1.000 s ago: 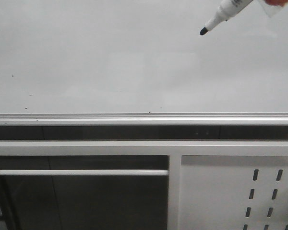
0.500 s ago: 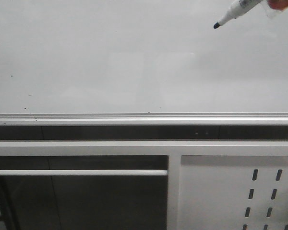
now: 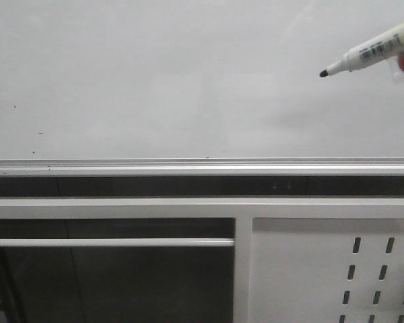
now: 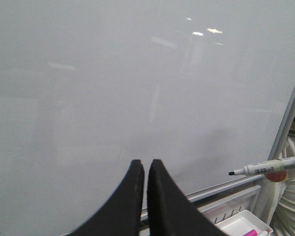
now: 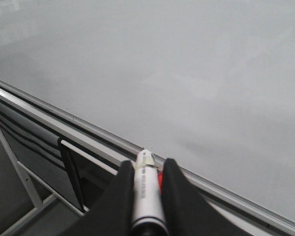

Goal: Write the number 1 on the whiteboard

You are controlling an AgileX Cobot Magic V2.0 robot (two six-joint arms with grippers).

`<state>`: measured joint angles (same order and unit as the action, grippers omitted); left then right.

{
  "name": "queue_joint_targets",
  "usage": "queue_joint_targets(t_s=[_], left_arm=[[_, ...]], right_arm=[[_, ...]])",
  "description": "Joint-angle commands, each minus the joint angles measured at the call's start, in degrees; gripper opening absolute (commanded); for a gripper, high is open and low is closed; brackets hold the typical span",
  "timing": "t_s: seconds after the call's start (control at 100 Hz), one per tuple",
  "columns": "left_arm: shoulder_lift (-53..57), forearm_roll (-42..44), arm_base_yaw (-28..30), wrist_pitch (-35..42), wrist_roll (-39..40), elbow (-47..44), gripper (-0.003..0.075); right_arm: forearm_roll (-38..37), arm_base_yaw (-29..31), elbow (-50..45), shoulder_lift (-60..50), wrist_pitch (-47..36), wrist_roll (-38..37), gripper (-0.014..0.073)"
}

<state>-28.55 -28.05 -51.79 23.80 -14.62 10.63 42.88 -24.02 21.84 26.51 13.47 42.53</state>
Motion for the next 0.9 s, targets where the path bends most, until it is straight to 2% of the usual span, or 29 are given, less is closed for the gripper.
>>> queue_joint_targets(t_s=[0.0, 0.44, 0.59, 0.89], left_arm=[[-0.04, -2.46, -0.13, 4.84, -2.59, 1.57, -0.0018], [-0.04, -3.49, -0.13, 4.84, -3.27, 1.57, -0.0018], [-0.04, -3.49, -0.13, 4.84, -3.27, 1.57, -0.0018], [-0.04, -3.49, -0.13, 4.84, -3.27, 1.57, -0.0018]], right_arm=[[1.15, -2.76, 0.09, 0.22, -8.55, 0.17, -0.0077], [-5.13, -18.23, -0.28, 11.56, -30.84, 0.17, -0.0078], [-6.64, -19.46, -0.28, 14.51, -37.51, 0.17, -0.0078], [-8.27, -19.46, 0.19, 16.39, -41.67, 0.17, -0.0078]])
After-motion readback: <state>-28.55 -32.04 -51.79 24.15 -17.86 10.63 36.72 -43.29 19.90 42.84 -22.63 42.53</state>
